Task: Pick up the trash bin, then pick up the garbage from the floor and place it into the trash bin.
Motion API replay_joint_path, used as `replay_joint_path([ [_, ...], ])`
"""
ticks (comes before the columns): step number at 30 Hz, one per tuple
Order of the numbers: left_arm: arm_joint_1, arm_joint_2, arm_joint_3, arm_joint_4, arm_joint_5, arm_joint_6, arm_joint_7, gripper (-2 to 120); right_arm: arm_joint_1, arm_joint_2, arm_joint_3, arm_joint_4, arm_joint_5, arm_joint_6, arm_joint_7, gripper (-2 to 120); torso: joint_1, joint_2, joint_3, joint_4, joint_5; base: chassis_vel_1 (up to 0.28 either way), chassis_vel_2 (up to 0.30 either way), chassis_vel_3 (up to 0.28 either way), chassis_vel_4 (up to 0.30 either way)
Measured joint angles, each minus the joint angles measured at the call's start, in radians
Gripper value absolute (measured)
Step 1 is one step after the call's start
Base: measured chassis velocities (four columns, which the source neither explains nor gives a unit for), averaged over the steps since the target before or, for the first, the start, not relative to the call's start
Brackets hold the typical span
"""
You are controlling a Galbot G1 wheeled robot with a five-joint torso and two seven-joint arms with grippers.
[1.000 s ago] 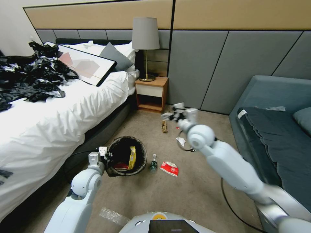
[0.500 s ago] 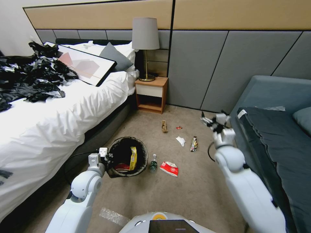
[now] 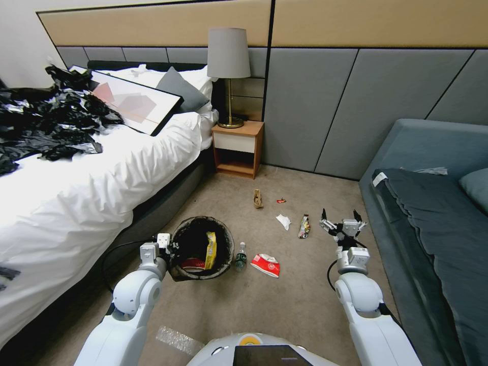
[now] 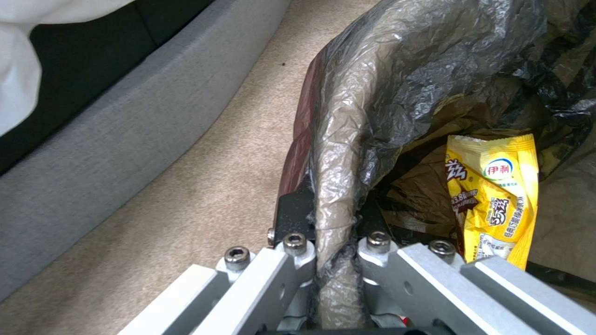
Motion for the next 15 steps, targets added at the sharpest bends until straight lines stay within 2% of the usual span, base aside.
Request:
replay_joint_path([
  [2, 0.003, 0.006, -0.005, -0.007, -0.001, 0.0, -0.001, 0, 0.073, -0.098, -0.069, -0.039, 0.072, -0.053, 0.0, 100, 0.0, 0.0, 0.0, 0.0002, 0.0001, 0.0, 0.0, 0.0, 0.0],
  [3, 0.003, 0.006, -0.005, -0.007, -0.001, 0.0, -0.001, 0, 0.073, -0.098, -0.069, -0.039, 0.072, -0.053, 0.0, 100, 0.0, 0.0, 0.0, 0.0002, 0.0001, 0.0, 0.0, 0.0, 0.0],
  [4, 0.005, 0.01, -0.008, -0.013, -0.001, 0.0, -0.003, 0, 0.139, -0.165, -0.117, -0.068, 0.126, -0.095, -0.009, 100, 0.0, 0.0, 0.0, 0.0002, -0.0003, 0.0, 0.0, 0.0, 0.0],
  [5, 0.005, 0.01, -0.008, -0.013, -0.001, 0.0, -0.003, 0, 0.139, -0.165, -0.117, -0.068, 0.126, -0.095, -0.009, 100, 0.0, 0.0, 0.0, 0.0002, -0.0003, 0.0, 0.0, 0.0, 0.0],
  [7, 0.007, 0.016, -0.012, -0.018, -0.002, 0.0, -0.005, 0, 0.256, -0.245, -0.201, -0.125, 0.207, -0.153, -0.04, 100, 0.0, 0.0, 0.0, 0.0003, -0.0002, 0.0, 0.0, 0.0, 0.0],
  [8, 0.007, 0.016, -0.012, -0.018, -0.002, 0.0, -0.005, 0, 0.256, -0.245, -0.201, -0.125, 0.207, -0.153, -0.04, 100, 0.0, 0.0, 0.0, 0.0003, -0.0002, 0.0, 0.0, 0.0, 0.0],
  [9, 0.009, 0.018, -0.014, -0.019, -0.003, 0.0, -0.005, 0, 0.311, -0.27, -0.252, -0.151, 0.258, -0.182, -0.05, 100, 0.0, 0.0, 0.0, -0.0006, -0.0003, 0.0, 0.0, 0.0, 0.0],
  [10, 0.012, 0.021, -0.016, -0.02, -0.005, 0.0, -0.005, 0, 0.382, -0.291, -0.316, -0.189, 0.322, -0.217, -0.054, 100, 0.0, 0.0, 0.0, 0.0, 0.0002, 0.0, 0.0, 0.0, 0.0],
  [11, 0.012, 0.021, -0.016, -0.02, -0.005, 0.0, -0.005, 0, 0.382, -0.291, -0.316, -0.189, 0.322, -0.217, -0.054, 100, 0.0, 0.0, 0.0, 0.0, 0.0002, 0.0, 0.0, 0.0, 0.0],
  [13, 0.013, 0.023, -0.017, -0.02, -0.006, 0.0, -0.006, 0, 0.514, -0.308, -0.425, -0.266, 0.411, -0.277, -0.06, 100, 0.0, 0.0, 0.0, -0.0002, -0.0002, 0.0, 0.0, 0.0, 0.0],
  [14, 0.013, 0.023, -0.017, -0.02, -0.006, 0.0, -0.006, 0, 0.514, -0.308, -0.425, -0.266, 0.411, -0.277, -0.06, 100, 0.0, 0.0, 0.0, -0.0002, -0.0002, 0.0, 0.0, 0.0, 0.0],
  [15, 0.012, 0.024, -0.017, -0.017, -0.005, 0.0, -0.005, 0, 0.605, -0.307, -0.498, -0.322, 0.472, -0.318, -0.065, 100, 0.0, 0.0, 0.0, 0.0001, -0.0002, 0.0, 0.0, 0.0, 0.0],
])
